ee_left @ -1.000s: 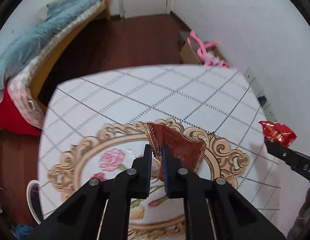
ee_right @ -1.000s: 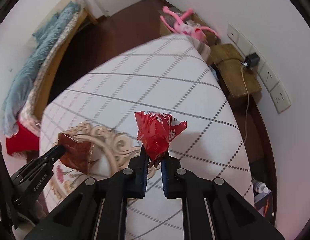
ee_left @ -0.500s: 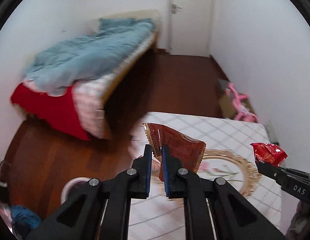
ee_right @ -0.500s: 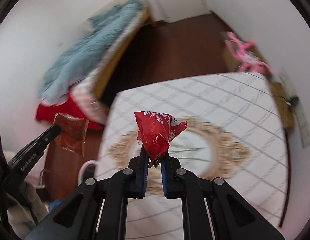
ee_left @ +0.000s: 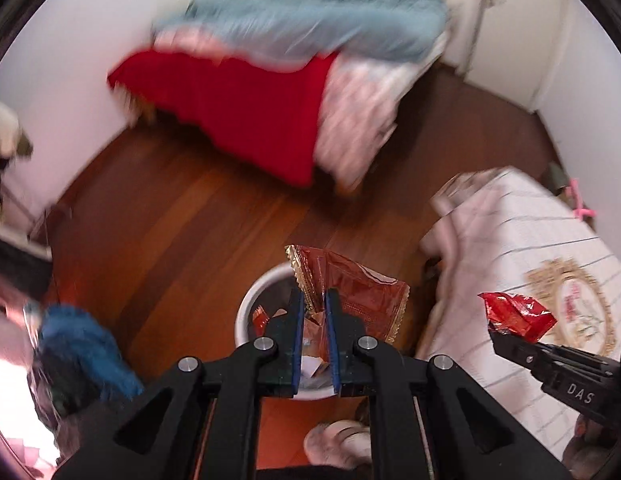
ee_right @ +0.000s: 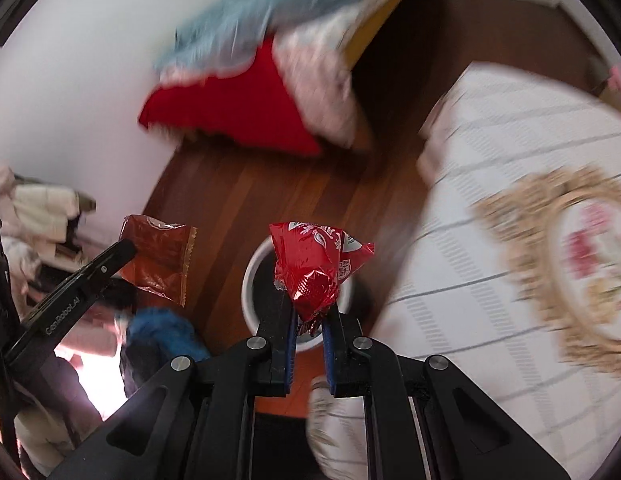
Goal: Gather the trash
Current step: 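Carry the packet and wrapper over the bin and open both tools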
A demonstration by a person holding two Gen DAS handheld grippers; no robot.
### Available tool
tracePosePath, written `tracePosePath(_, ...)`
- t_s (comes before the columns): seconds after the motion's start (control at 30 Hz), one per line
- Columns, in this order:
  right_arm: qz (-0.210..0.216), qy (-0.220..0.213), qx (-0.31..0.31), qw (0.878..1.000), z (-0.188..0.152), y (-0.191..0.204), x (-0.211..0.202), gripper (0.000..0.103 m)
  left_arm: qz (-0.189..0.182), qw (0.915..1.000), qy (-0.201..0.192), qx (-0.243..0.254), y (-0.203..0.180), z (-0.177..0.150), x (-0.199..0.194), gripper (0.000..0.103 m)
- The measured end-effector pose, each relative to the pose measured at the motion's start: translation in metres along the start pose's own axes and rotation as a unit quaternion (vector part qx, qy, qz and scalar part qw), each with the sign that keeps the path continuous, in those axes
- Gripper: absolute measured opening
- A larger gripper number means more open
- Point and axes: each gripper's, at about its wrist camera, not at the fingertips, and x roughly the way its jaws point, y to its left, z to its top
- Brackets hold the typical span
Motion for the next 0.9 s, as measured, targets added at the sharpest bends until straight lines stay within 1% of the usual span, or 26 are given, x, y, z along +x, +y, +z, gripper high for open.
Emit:
tracePosePath(0.07,-0.005,0.029,0.002,1.000,-0.001,0.008,0.040,0.012,-0.004,0.9992,0.039,-0.011,0.021,-0.005,0.040,0.011)
tracePosePath(0.1,-0.008,0.052,0.007,0.999,-0.002,0.010,0.068,0.012,-0.005,0.9986,0.052,-0.011,0.026,-0.007,0.054,0.013)
tracePosePath(0.17,-0.023,0.079,0.009,0.997,0.000,0.011,0.105,0.012,-0.014,0.9968,0.077,-0.018,0.036,-0.012,0.084,0.014)
tracePosePath(0.23,-0.039,0.109,0.005,0.993,-0.001,0.014,0.144,0.012,-0.027,0.9936,0.107,-0.025,0.043,-0.016,0.115,0.015)
tracePosePath(0.3,-0.046,0.130,0.007,0.990,-0.001,0.014,0.173,0.012,-0.031,0.9895,0.136,-0.039,0.052,-0.019,0.143,0.018)
tracePosePath(0.33,-0.051,0.142,0.006,0.988,-0.001,0.014,0.189,0.012,-0.035,0.9874,0.147,-0.047,0.057,-0.020,0.156,0.021)
tracePosePath(0.37,-0.055,0.151,0.005,0.987,0.000,0.015,0.200,0.012,-0.033,0.9864,0.153,-0.051,0.058,-0.019,0.164,0.031)
tracePosePath(0.4,-0.056,0.164,0.006,0.985,0.000,0.016,0.214,0.013,-0.027,0.9849,0.161,-0.058,0.063,-0.021,0.174,0.036)
tracePosePath(0.43,-0.058,0.170,0.006,0.984,0.001,0.015,0.222,0.013,-0.026,0.9841,0.163,-0.065,0.069,-0.021,0.174,0.048)
tracePosePath(0.47,-0.062,0.177,0.006,0.982,0.001,0.015,0.231,0.013,-0.025,0.9834,0.164,-0.073,0.074,-0.024,0.177,0.062)
tracePosePath(0.5,-0.065,0.182,0.004,0.981,0.002,0.012,0.237,0.016,-0.023,0.9825,0.166,-0.081,0.078,-0.025,0.179,0.066)
tracePosePath(0.53,-0.067,0.188,0.002,0.980,0.003,0.011,0.242,0.020,-0.020,0.9823,0.165,-0.087,0.081,-0.027,0.178,0.072)
tracePosePath(0.6,-0.067,0.190,0.002,0.979,0.002,0.011,0.243,0.047,-0.014,0.9821,0.162,-0.094,0.090,-0.030,0.172,0.084)
tracePosePath(0.63,-0.067,0.189,0.001,0.980,0.004,0.014,0.245,0.052,-0.009,0.9823,0.160,-0.096,0.095,-0.030,0.169,0.095)
tracePosePath(0.67,-0.070,0.186,-0.003,0.980,0.004,0.015,0.243,0.060,-0.006,0.9828,0.156,-0.098,0.099,-0.031,0.162,0.099)
tracePosePath(0.7,-0.070,0.185,-0.005,0.980,0.005,0.012,0.243,0.067,-0.003,0.9833,0.151,-0.102,0.101,-0.032,0.155,0.099)
tracePosePath(0.73,-0.072,0.181,-0.010,0.981,0.005,0.013,0.239,0.070,0.000,0.9835,0.148,-0.104,0.104,-0.033,0.151,0.099)
tracePosePath(0.8,-0.081,0.173,-0.023,0.981,0.005,0.015,0.228,0.087,0.004,0.9849,0.138,-0.105,0.103,-0.034,0.138,0.099)
tracePosePath(0.83,-0.085,0.169,-0.028,0.981,0.007,0.015,0.223,0.092,0.009,0.9858,0.131,-0.104,0.101,-0.036,0.129,0.100)
tracePosePath(0.87,-0.095,0.164,-0.036,0.981,0.006,0.018,0.214,0.101,0.010,0.9864,0.127,-0.104,0.101,-0.037,0.123,0.101)
tracePosePath(0.9,-0.104,0.160,-0.043,0.981,0.007,0.018,0.202,0.103,0.012,0.9869,0.122,-0.105,0.098,-0.040,0.111,0.102)
